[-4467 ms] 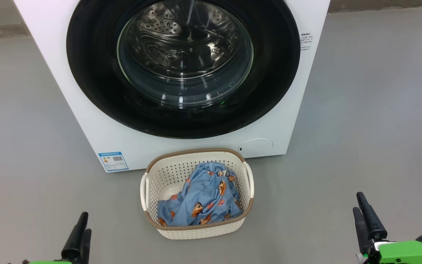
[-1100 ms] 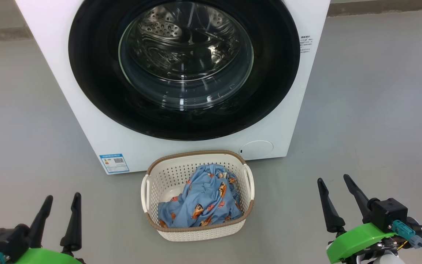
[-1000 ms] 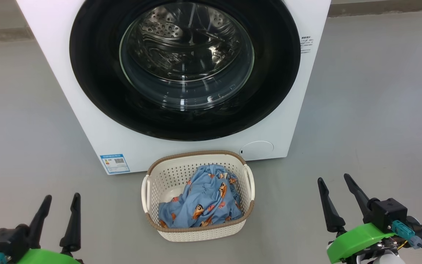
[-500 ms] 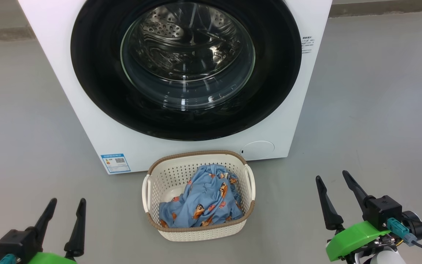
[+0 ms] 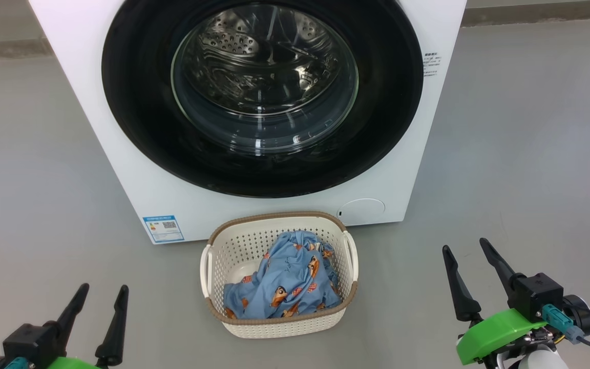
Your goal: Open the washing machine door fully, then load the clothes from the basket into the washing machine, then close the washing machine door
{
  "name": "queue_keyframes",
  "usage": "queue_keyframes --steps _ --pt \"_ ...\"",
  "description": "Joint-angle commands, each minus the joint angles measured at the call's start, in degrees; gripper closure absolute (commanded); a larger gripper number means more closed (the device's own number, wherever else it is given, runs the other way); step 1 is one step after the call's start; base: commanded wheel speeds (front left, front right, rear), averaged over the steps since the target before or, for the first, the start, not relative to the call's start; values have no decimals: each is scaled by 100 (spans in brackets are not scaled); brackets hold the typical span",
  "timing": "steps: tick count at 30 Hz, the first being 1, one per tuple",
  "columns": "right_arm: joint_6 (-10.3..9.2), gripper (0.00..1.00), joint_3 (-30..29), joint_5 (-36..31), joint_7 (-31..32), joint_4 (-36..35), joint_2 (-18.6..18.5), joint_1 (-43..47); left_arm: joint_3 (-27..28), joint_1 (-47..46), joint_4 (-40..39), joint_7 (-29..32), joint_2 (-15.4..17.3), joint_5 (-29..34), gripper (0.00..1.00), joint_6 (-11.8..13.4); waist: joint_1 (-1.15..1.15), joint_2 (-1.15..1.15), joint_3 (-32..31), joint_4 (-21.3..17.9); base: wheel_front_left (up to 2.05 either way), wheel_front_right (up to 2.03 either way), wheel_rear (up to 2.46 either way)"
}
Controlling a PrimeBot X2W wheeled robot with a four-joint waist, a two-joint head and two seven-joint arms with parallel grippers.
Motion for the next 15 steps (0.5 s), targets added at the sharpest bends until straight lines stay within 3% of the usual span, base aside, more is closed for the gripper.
queue_keyframes --steps 1,15 --pt "9 0 120 15 -69 -134 -41 -278 234 -282 -90 -52 153 -39 0 -15 0 0 -2 5 0 0 0" --pt "9 0 62 227 -69 -37 -41 -282 290 -257 -152 -52 105 -9 0 -15 0 0 -20 21 0 0 0"
